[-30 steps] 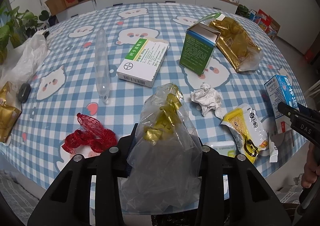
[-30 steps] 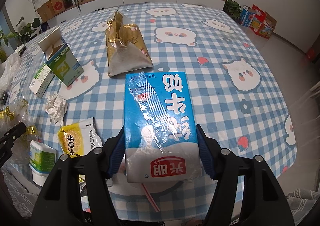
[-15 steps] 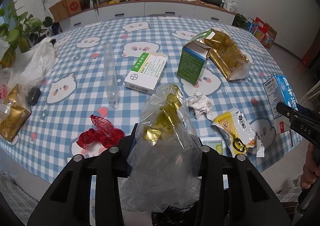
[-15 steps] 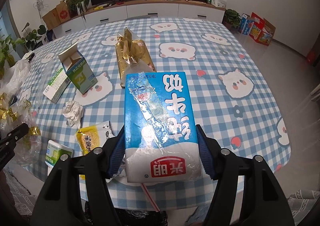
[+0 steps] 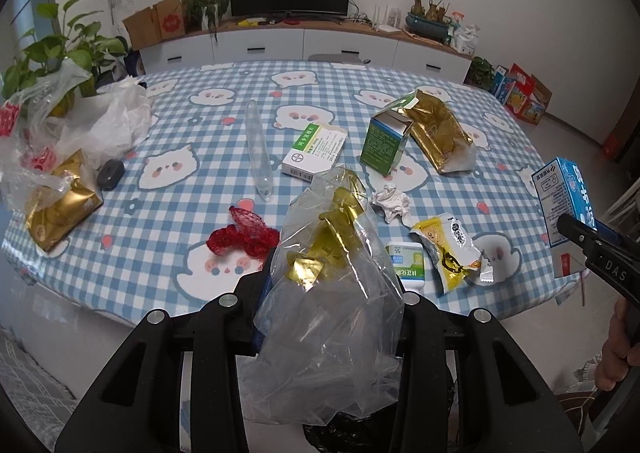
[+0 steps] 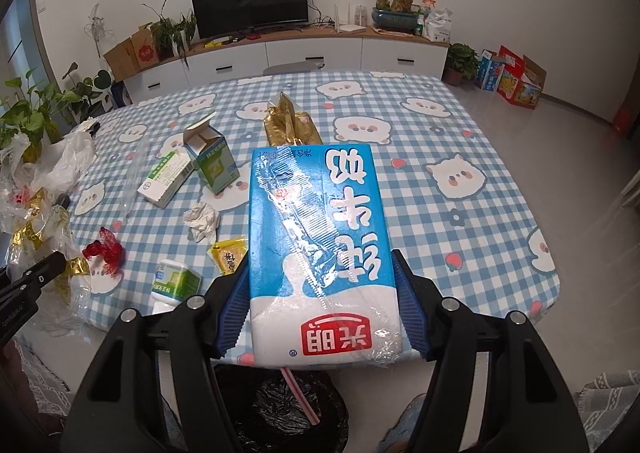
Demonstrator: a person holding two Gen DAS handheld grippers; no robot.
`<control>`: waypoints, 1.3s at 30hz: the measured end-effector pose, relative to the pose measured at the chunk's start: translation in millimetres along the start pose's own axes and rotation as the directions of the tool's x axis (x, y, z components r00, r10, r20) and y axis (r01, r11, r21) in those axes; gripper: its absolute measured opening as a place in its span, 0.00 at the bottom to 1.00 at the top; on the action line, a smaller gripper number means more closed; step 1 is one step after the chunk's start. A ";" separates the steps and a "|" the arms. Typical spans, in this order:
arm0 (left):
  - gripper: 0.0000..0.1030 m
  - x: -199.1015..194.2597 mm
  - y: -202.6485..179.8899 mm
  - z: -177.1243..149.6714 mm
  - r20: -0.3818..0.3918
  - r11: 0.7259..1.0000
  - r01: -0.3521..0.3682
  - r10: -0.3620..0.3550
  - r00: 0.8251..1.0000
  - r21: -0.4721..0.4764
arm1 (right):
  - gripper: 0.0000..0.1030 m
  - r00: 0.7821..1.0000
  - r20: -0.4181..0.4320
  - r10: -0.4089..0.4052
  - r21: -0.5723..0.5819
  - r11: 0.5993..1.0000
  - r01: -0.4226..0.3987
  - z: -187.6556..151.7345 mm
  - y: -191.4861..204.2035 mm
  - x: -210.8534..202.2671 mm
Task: Collect trash
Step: 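Carry the plastic bag and milk carton with both tools over the black trash bin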
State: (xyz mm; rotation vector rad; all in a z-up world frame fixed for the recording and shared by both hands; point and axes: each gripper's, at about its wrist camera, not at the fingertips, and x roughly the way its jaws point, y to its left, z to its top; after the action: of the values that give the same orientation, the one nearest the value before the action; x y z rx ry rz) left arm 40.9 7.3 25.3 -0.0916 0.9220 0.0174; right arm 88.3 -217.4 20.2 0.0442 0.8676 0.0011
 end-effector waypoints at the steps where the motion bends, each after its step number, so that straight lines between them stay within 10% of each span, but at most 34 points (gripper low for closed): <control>1: 0.36 -5.3 2.0 -4.1 0.001 1.000 0.003 -0.003 1.000 -0.010 | 0.60 1.000 0.007 0.004 -0.001 1.000 -0.004 -3.2 1.9 -7.4; 17: 0.36 -50.8 22.4 -96.4 -0.011 0.998 0.011 -0.012 1.000 -0.067 | 0.60 0.998 0.024 0.059 -0.069 0.996 -0.057 -78.8 49.0 -70.3; 39: 0.36 29.8 44.7 -194.7 -0.124 0.995 -0.043 0.033 0.992 -0.084 | 0.60 0.994 -0.099 0.035 -0.129 0.991 -0.048 -179.4 78.8 -3.8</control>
State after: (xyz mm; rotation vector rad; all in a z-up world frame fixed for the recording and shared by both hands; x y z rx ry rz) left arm -98.2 34.3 -118.6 -0.1574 1.0461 0.0881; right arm -49.6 -131.9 -89.7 -0.0612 0.9611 0.1000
